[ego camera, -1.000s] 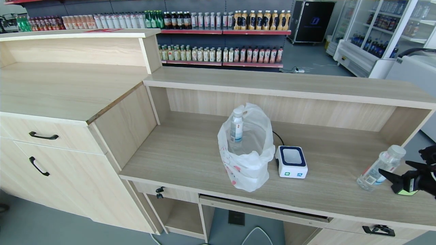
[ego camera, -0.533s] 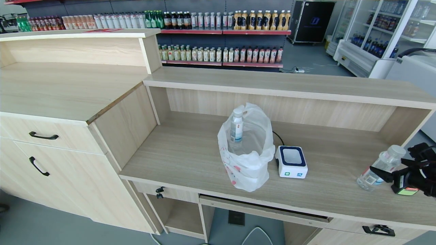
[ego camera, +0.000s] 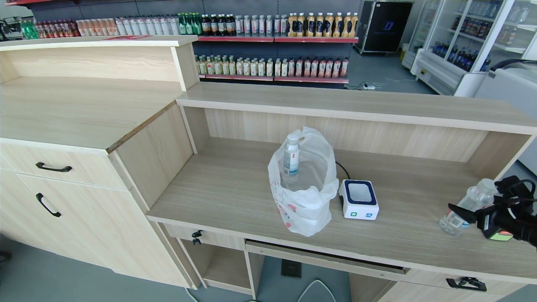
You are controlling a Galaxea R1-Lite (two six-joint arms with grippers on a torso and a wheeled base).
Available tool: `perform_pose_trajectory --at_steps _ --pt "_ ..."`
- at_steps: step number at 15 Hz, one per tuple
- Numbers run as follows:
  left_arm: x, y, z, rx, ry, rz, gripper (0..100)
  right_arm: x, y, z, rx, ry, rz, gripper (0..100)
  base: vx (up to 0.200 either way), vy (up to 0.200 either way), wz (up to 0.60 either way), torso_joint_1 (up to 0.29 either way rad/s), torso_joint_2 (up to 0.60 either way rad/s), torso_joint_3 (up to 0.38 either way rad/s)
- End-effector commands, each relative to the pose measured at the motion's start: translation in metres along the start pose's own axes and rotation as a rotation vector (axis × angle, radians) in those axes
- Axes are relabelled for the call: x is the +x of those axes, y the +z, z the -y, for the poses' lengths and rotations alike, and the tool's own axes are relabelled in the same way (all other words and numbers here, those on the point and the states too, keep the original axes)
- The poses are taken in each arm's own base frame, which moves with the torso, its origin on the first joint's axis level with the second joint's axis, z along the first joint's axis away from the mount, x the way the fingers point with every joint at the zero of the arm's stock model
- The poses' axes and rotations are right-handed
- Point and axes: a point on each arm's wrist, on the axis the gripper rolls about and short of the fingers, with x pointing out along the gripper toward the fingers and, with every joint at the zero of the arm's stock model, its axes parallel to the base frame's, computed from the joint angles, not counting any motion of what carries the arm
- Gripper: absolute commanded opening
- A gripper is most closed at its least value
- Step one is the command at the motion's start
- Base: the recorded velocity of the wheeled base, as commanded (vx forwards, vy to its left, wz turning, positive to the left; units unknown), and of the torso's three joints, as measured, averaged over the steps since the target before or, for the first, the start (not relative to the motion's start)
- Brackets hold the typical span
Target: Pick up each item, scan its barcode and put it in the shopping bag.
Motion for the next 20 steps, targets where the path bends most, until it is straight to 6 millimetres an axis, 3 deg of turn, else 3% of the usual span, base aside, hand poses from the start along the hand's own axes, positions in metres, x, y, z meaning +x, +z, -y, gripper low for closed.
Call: perform_pose_trajectory --at_steps 1,5,6,16,18,20 --pt "0.000 0.000 0.000 0.000 0.000 -0.002 100 0.004 -0.003 -0.001 0.001 0.005 0.003 100 0.000 0.000 0.00 0.000 0.00 0.000" --pt "0.000 0.000 0.000 0.000 0.000 -0.002 100 0.010 -0.003 0.000 -0.005 0.011 0.009 100 0.000 0.000 0.00 0.000 0.00 0.000" --pt "0.000 0.000 0.000 0.000 0.000 -0.002 100 0.012 -0.003 -0.001 -0.008 0.013 0.012 0 0.000 0.000 0.00 0.000 0.00 0.000" --pt "0.000 0.000 0.000 0.000 0.000 -0.002 100 0.017 0.002 0.006 0.038 0.001 0.042 0 0.000 0.000 0.00 0.000 0.00 0.000" --pt "0.000 0.000 0.000 0.000 0.000 -0.002 100 0.008 0.027 0.008 0.118 -0.003 0.065 0 0.000 0.000 0.00 0.000 0.00 0.000" --pt "0.000 0.000 0.000 0.000 0.000 -0.002 100 -0.004 0.080 0.001 0.230 0.041 0.088 0 0.000 0.000 0.00 0.000 0.00 0.000"
